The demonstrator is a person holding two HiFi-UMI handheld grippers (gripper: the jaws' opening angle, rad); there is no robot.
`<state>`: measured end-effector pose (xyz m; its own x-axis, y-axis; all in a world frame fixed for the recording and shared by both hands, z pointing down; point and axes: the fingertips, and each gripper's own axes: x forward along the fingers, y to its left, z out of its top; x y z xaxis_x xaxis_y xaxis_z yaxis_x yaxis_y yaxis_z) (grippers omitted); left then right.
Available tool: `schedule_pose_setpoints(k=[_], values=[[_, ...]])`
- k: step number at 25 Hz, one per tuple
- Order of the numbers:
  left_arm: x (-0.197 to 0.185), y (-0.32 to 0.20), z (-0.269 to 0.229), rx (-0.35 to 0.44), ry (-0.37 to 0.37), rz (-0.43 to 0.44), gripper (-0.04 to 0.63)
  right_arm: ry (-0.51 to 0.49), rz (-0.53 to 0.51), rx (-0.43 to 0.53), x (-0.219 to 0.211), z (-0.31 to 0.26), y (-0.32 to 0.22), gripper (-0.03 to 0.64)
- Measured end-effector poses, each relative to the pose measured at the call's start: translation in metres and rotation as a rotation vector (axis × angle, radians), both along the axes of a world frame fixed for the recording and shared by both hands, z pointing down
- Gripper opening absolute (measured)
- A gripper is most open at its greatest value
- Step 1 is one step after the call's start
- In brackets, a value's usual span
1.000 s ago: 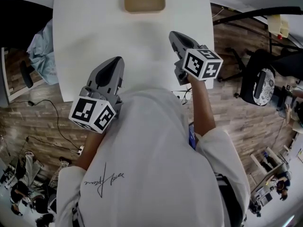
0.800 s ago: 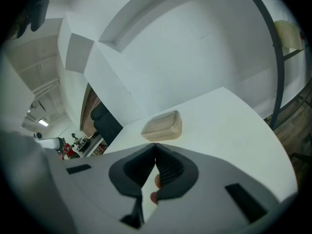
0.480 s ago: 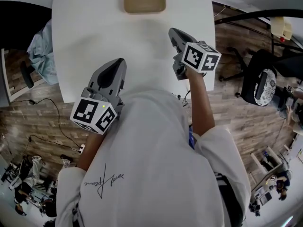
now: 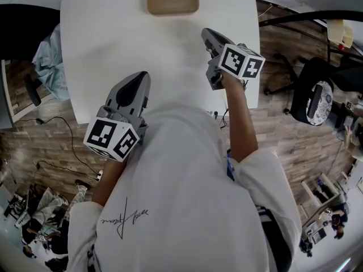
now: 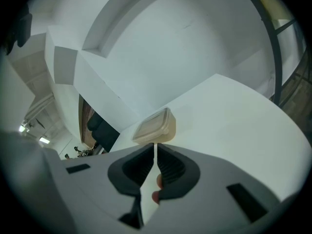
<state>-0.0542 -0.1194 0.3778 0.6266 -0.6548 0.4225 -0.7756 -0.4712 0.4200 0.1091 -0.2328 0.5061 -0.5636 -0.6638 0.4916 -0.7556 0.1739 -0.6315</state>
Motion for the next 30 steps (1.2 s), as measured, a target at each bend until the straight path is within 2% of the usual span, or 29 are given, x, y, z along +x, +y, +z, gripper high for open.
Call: schedule_pose_setpoints(k=[6,11,16,21,25,30], values=[[0.002,0.002,0.003,-0.014,0.013,0.007,0.006,-0.048,0.01,-0.004,-0.001,0.002,-0.008,0.044],[0.0,-0.001,0.005,-0.021,0.021,0.005,0.006,-0.142,0.035,0.014,-0.003,0.001,-0.019,0.06],[0.002,-0.001,0.003,-0.019,0.041,0.023,0.006,-0.232,0.069,-0.028,-0.007,0.011,-0.027,0.067],[0.004,0.0,0.003,-0.015,0.049,0.038,0.006,-0.397,0.153,-0.095,-0.005,0.026,-0.032,0.069],[0.005,-0.001,0.007,-0.037,0.046,0.035,0.006,-0.559,0.181,-0.145,-0.008,0.031,-0.034,0.101],[0.007,-0.001,0.005,-0.03,0.063,0.038,0.006,-0.673,0.256,-0.174,-0.001,0.036,-0.04,0.101]])
